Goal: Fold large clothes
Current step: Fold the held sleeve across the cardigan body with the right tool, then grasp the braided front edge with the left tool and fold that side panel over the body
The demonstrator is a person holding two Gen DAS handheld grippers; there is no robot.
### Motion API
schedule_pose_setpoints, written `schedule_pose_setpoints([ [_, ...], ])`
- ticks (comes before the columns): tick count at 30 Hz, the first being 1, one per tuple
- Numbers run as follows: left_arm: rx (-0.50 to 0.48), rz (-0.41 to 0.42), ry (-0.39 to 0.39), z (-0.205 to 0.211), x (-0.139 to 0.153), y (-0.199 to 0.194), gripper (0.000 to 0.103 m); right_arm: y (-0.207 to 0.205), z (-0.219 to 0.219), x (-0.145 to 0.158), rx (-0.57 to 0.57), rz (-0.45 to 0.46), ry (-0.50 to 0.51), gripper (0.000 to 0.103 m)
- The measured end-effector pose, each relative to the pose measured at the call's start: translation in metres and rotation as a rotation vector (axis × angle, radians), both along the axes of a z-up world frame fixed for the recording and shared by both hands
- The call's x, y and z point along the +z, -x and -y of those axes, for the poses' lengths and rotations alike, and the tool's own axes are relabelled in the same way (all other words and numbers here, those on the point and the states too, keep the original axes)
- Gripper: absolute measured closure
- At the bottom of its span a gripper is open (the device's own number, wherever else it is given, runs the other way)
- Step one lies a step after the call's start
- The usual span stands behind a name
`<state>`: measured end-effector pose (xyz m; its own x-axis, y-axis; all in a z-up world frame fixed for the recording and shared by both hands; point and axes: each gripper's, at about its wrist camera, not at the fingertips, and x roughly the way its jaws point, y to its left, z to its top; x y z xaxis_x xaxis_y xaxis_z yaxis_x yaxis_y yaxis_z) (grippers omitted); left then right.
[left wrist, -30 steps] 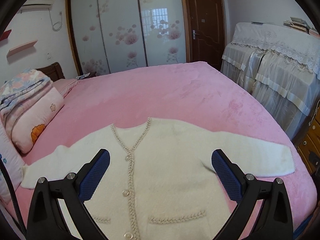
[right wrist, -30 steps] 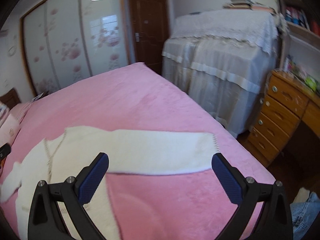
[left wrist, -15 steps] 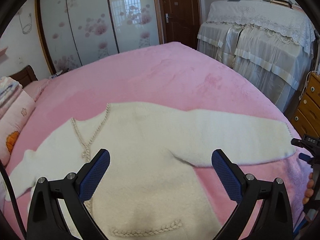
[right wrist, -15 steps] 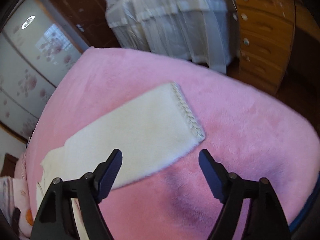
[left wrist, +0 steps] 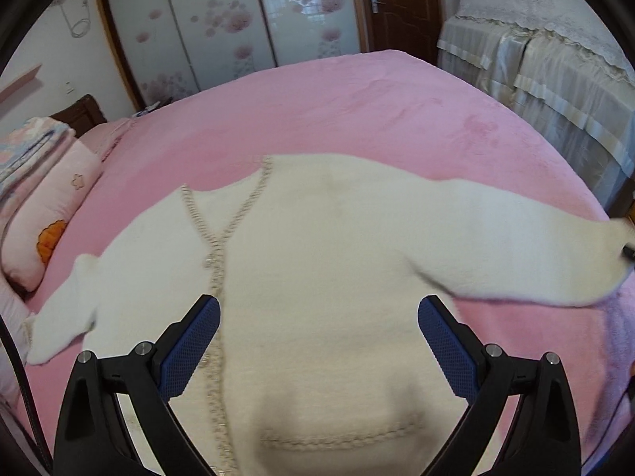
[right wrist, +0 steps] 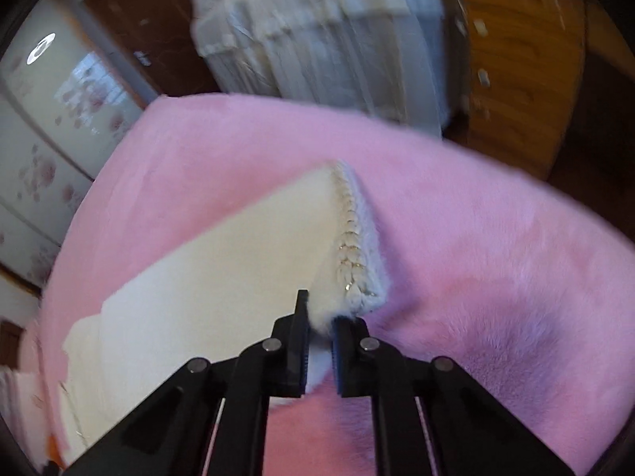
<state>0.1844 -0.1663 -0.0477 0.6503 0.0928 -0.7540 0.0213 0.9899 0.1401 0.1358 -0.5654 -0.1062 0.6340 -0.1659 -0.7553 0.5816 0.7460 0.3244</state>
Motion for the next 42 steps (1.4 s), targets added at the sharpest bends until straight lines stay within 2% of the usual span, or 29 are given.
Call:
schedule_pose_setpoints([
  [3,0.038,-0.004,0.063,-0.033,0.002,0.002,0.003,-0.009,-0.060,0.054,0.131,0.105,0.134,0.094],
  [5,0.065,-0.023,0.106,-0.056,0.001,0.002,0.003,-0.017,-0.102,0.081,0.233,0.165,0.181,0.094],
  [9,0.125,-0.031,0.110,-0.095,-0.004,0.001,0.003,-0.044,-0.195,0.107,0.446,0.217,0.232,0.094],
  [13,0.133,-0.016,0.150,-0.127,-0.008,0.000,0.003,-0.067,-0.287,0.089,0.662,0.182,0.262,0.094],
  [15,0.119,-0.021,0.189,-0.140,-0.013,-0.002,0.003,-0.070,-0.327,0.069,0.763,0.152,0.260,0.094],
  [17,0.102,-0.045,0.231,-0.145,-0.021,-0.006,0.003,-0.073,-0.358,0.045,0.861,0.099,0.238,0.089],
  [18,0.092,-0.062,0.254,-0.148,-0.026,-0.009,0.003,-0.076,-0.362,0.032,0.893,0.056,0.226,0.084],
  [20,0.070,-0.104,0.301,-0.150,-0.036,-0.015,0.003,-0.075,-0.371,0.011,0.942,-0.013,0.199,0.080],
  [22,0.031,-0.134,0.356,-0.149,-0.045,-0.022,0.003,-0.067,-0.367,0.005,0.944,-0.033,0.195,0.075],
  [24,-0.011,-0.157,0.413,-0.145,-0.053,-0.028,0.004,-0.055,-0.356,0.006,0.927,-0.026,0.188,0.062],
  [25,-0.038,-0.165,0.448,-0.141,-0.056,-0.031,0.008,-0.052,-0.345,0.008,0.914,-0.018,0.184,0.060],
  [29,-0.130,-0.262,0.625,-0.121,-0.083,-0.055,0.033,-0.027,-0.309,0.009,0.856,-0.005,0.155,0.060],
  [31,-0.137,-0.332,0.712,-0.110,-0.101,-0.069,0.035,-0.018,-0.290,0.008,0.823,0.003,0.122,0.060],
  [34,-0.128,-0.387,0.777,-0.097,-0.122,-0.082,0.035,-0.005,-0.270,0.001,0.772,0.008,0.076,0.060],
  [39,-0.116,-0.394,0.854,-0.079,-0.144,-0.092,0.039,0.006,-0.252,-0.020,0.729,-0.019,0.033,0.060],
  [41,-0.126,-0.416,0.887,-0.068,-0.149,-0.096,0.056,0.008,-0.250,-0.029,0.725,-0.039,0.015,0.060],
  [42,-0.127,-0.425,0.877,-0.062,-0.150,-0.098,0.063,0.008,-0.249,-0.032,0.723,-0.043,0.009,0.060],
])
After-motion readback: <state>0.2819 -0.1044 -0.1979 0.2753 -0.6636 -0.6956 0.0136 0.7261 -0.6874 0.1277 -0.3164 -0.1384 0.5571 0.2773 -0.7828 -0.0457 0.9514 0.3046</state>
